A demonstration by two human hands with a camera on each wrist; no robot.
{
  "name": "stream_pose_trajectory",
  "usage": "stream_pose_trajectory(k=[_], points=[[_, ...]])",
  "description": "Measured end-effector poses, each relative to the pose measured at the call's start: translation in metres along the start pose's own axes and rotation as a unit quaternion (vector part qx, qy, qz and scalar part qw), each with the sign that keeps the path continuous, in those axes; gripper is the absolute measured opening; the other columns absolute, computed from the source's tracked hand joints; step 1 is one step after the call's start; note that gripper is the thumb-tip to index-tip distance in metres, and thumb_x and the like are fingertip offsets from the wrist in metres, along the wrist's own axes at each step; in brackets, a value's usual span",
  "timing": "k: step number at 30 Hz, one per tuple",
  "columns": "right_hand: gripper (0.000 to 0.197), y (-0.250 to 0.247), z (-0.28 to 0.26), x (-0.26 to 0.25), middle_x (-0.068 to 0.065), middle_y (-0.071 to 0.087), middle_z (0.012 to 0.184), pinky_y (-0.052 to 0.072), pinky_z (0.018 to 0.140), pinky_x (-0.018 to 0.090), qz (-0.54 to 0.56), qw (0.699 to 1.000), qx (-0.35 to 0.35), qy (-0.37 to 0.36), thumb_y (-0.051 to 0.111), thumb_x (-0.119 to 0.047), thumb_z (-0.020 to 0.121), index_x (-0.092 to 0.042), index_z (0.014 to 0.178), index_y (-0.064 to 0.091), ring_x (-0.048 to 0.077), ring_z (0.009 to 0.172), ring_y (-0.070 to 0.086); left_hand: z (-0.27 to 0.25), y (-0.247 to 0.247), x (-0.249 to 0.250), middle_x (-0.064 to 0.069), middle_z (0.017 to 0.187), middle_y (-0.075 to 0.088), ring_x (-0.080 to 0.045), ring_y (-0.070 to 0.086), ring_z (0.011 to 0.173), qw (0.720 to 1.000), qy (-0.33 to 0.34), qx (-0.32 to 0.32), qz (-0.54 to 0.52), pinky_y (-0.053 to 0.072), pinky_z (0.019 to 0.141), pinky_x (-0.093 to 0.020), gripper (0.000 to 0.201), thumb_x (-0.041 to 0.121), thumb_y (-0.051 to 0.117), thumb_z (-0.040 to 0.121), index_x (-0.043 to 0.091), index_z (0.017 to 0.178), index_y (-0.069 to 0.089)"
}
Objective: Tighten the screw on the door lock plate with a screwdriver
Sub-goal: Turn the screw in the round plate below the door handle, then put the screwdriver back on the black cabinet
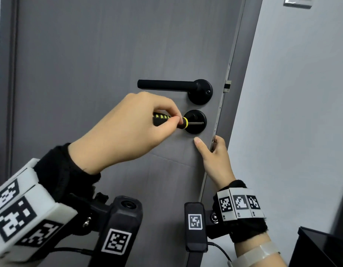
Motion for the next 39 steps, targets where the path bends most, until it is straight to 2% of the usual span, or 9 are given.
stream_pose_trajectory(k=[4,8,12,18,23,25,28,35,39], points=[[0.026,0.0,0.001,-0.001,-0.016,0.038,0.072,0.037,0.052,-0.002,-0.001,1.0,-0.01,0.002,0.06,-0.025,0.088,-0.011,0.103,0.043,-0.013,0.054,0.049,-0.017,0.005,-0.036,0.005,0.055,0.058,-0.007,0.039,0.042,0.978,-0.062,0.039,-0.193,0.03,0.041,-0.011,0.017,0.023,0.056,0.091,0.023,0.084,0.072],[0.045,0.0,-0.002,-0.002,-0.009,0.055,0.091,0.044,0.061,0.0,0.013,1.0,-0.006,0.002,0.062,-0.029,0.087,-0.004,0.122,0.048,-0.002,0.076,0.053,-0.038,0.035,-0.069,-0.002,0.066,0.061,-0.011,0.036,0.049,0.923,-0.138,0.013,-0.359,0.028,0.041,-0.015,0.016,0.028,0.055,0.093,0.028,0.104,0.067],[0.048,0.001,-0.006,-0.003,0.001,0.062,0.115,0.05,0.086,0.021,0.012,1.0,-0.002,0.007,0.06,-0.031,0.088,-0.008,0.127,0.046,0.009,0.099,0.06,-0.05,0.071,-0.086,0.003,0.076,0.062,-0.009,0.048,0.06,0.891,-0.142,-0.036,-0.43,0.036,0.047,-0.017,0.036,0.027,0.052,0.084,0.02,0.118,0.061],[0.052,-0.003,-0.011,0.002,-0.001,0.061,0.124,0.046,0.104,0.037,-0.007,1.0,0.004,-0.007,0.06,-0.036,0.086,-0.013,0.13,0.047,0.011,0.115,0.058,-0.065,0.105,-0.097,0.008,0.081,0.06,-0.007,0.053,0.071,0.877,-0.091,-0.103,-0.461,0.044,0.06,-0.015,0.032,0.023,0.054,0.085,0.021,0.116,0.06],[0.025,-0.028,-0.023,0.001,0.004,0.065,0.105,0.049,0.095,0.038,-0.049,0.996,0.036,0.061,0.058,-0.026,0.089,-0.017,0.112,0.059,0.019,0.1,0.063,-0.068,0.117,-0.076,0.009,0.078,0.057,-0.007,0.048,0.068,0.821,-0.087,-0.246,-0.508,0.039,0.064,-0.013,0.026,0.044,0.063,0.078,0.044,0.103,0.059],[0.01,-0.05,-0.032,-0.003,-0.001,0.068,0.096,0.051,0.087,0.03,-0.062,0.991,0.054,0.109,0.054,-0.024,0.091,-0.021,0.096,0.063,0.017,0.094,0.065,-0.071,0.119,-0.062,0.005,0.088,0.059,-0.011,0.055,0.078,0.787,-0.11,-0.304,-0.525,0.042,0.073,-0.015,0.025,0.048,0.062,0.079,0.049,0.104,0.058],[0.019,-0.08,-0.054,-0.014,-0.004,0.07,0.072,0.051,0.071,0.015,-0.092,0.979,0.062,0.174,0.05,-0.016,0.093,-0.013,0.082,0.065,0.008,0.074,0.065,-0.078,0.126,-0.033,0.004,0.099,0.059,-0.009,0.062,0.098,0.733,-0.161,-0.394,-0.531,0.045,0.087,-0.017,0.025,0.037,0.063,0.08,0.039,0.105,0.063],[0.028,-0.181,-0.103,-0.07,-0.002,0.065,0.059,0.048,0.059,0.013,-0.123,0.926,0.168,0.316,0.048,-0.01,0.093,-0.013,0.071,0.065,0.008,0.058,0.059,-0.058,0.139,0.062,-0.003,0.093,0.074,-0.014,0.068,0.09,0.639,-0.242,-0.482,-0.549,0.051,0.086,-0.027,0.02,0.021,0.071,0.076,0.021,0.096,0.07],[0.029,-0.238,-0.132,-0.116,0.001,0.064,0.061,0.049,0.055,0.012,-0.101,0.88,0.238,0.398,0.049,-0.008,0.093,-0.012,0.069,0.065,0.008,0.056,0.059,-0.055,0.162,0.12,-0.012,0.091,0.065,-0.004,0.065,0.07,0.567,-0.367,-0.558,-0.482,0.054,0.064,-0.018,0.017,0.005,0.062,0.087,-0.001,0.103,0.064]])
Point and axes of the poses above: each hand's wrist, its own z-axis towards the middle knuckle, its own y-axis out of the palm, x = y × z, the point moved 7 cm from there along z, towards the middle knuckle
